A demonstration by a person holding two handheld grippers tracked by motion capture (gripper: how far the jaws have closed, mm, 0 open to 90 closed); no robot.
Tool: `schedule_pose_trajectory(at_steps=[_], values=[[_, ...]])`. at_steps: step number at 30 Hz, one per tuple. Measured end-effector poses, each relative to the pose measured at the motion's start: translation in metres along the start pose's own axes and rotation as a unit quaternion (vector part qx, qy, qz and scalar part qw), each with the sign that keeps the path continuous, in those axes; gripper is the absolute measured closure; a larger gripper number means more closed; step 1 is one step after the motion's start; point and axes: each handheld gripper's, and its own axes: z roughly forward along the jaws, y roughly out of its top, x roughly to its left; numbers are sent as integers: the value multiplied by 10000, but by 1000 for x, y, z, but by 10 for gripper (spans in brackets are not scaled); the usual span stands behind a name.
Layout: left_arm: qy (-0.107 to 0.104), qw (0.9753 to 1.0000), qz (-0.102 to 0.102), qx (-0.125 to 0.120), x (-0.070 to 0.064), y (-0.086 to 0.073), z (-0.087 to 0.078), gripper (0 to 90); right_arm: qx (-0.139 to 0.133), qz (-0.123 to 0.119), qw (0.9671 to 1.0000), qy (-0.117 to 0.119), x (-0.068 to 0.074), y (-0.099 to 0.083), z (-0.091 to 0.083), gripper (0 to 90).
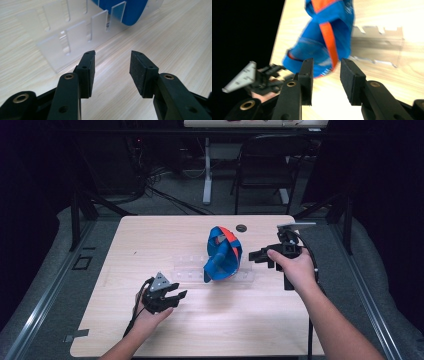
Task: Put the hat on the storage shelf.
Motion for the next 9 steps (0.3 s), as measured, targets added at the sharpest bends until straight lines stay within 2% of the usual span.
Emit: schedule_pose_trajectory(at_steps=[6,9], values=[[88,9998,-192,-25,12,-7,-4,559,-168,-101,9996,-195,-17,-20,3,592],[88,9998,-195,-34,14,-7,-5,559,-226,-173,9992,-289,-27,-32,5,568]])
